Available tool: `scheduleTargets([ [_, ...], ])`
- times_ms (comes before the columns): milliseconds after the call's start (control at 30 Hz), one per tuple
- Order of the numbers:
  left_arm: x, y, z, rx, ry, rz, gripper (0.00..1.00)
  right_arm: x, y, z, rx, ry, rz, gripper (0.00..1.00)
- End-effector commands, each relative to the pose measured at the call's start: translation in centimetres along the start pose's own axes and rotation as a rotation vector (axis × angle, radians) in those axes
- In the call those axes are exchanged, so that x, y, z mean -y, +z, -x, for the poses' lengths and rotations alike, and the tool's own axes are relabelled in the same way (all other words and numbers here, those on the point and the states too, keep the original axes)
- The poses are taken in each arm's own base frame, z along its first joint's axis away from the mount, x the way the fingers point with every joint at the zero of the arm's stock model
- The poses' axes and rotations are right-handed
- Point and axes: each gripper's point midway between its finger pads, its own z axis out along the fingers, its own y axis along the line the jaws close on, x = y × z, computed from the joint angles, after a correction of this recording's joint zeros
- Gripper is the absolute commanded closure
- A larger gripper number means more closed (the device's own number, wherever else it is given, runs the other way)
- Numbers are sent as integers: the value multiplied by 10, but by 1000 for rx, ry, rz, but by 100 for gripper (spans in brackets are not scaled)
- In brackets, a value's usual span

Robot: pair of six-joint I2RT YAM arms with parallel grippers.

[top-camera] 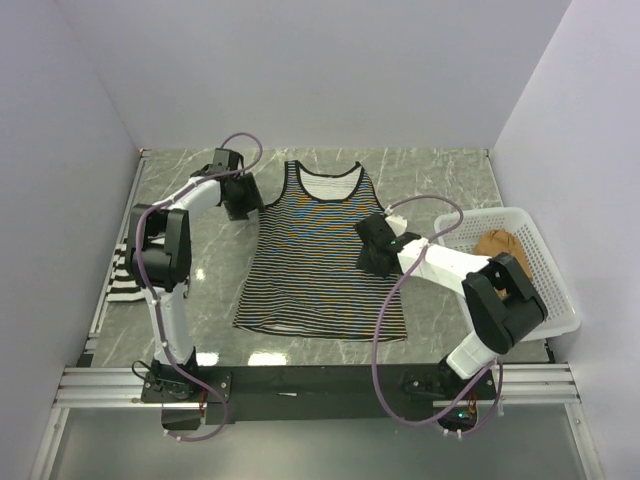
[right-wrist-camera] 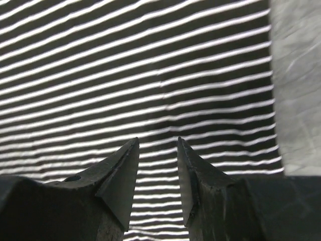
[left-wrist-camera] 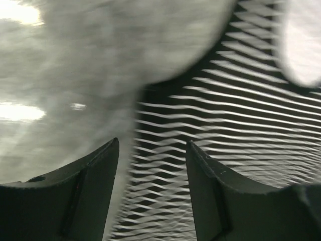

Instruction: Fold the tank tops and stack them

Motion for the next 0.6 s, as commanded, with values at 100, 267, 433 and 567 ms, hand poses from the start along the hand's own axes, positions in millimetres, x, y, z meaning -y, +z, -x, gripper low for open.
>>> scheduleTargets([
  [100,-25,11,6,5,111,97,38,28,23,33,16,20,-141,56],
  [267,-26,23,-1,-14,112,70,39,39,32,48,-2,17,-182,56],
  [433,-24,29,-1,15,87,66,42,34,44,70,-37,-6,-194,57],
  [567,-33,38,-6,23,73,137,51,23,57,87,-66,-34,-188,57],
])
